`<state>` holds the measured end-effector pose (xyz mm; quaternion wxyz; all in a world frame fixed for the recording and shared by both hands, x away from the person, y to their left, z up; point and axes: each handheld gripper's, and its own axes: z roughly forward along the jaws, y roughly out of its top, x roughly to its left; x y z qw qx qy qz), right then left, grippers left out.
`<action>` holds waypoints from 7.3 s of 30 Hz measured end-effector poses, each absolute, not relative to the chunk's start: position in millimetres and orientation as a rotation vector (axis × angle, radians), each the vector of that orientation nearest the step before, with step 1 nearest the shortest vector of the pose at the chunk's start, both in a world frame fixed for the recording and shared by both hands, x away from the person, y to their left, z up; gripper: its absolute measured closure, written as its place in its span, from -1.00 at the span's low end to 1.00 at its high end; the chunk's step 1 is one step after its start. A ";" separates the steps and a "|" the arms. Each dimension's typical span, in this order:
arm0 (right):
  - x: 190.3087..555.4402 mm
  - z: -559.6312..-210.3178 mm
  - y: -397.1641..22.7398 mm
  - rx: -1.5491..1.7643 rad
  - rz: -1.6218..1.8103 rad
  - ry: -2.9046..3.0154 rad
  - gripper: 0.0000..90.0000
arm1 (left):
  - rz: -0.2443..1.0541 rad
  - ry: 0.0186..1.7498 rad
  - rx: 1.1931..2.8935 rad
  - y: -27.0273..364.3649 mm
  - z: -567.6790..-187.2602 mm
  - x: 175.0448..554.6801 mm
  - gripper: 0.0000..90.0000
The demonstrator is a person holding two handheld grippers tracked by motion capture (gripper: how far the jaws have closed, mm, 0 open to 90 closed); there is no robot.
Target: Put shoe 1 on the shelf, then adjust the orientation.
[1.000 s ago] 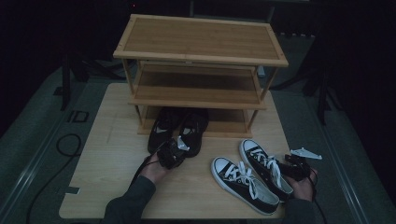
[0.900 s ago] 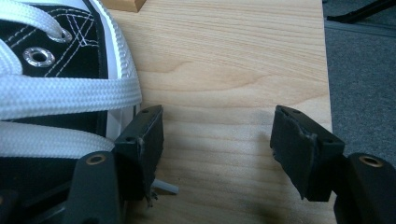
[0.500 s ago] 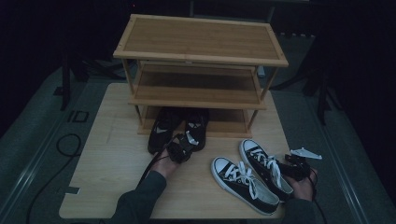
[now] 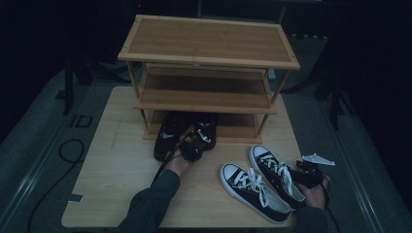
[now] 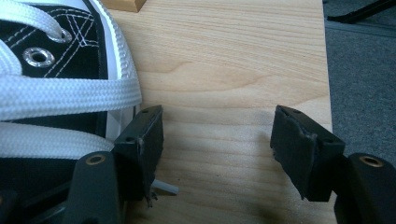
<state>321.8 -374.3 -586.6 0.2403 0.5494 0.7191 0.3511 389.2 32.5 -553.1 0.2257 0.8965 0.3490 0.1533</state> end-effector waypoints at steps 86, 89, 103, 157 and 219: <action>321.5 -586.6 -373.8 1.507 0.959 1.964 -0.24 | 0.466 1.189 2.330 157.8 -540.2 370.7 0.99; 321.5 -586.6 -373.9 1.507 0.959 1.965 -0.24 | 0.463 1.156 2.368 143.6 -541.5 376.5 1.00; 321.7 -586.6 -374.1 1.505 0.959 1.966 -0.25 | 0.415 1.075 2.428 111.3 -547.3 384.8 1.00; 323.5 -586.7 -372.2 1.482 0.925 1.975 -0.26 | 0.430 1.154 2.299 194.6 -555.9 355.3 0.39; 331.0 -496.6 -346.0 1.119 1.002 2.363 0.17 | 0.408 1.187 2.263 214.9 -560.3 345.1 0.31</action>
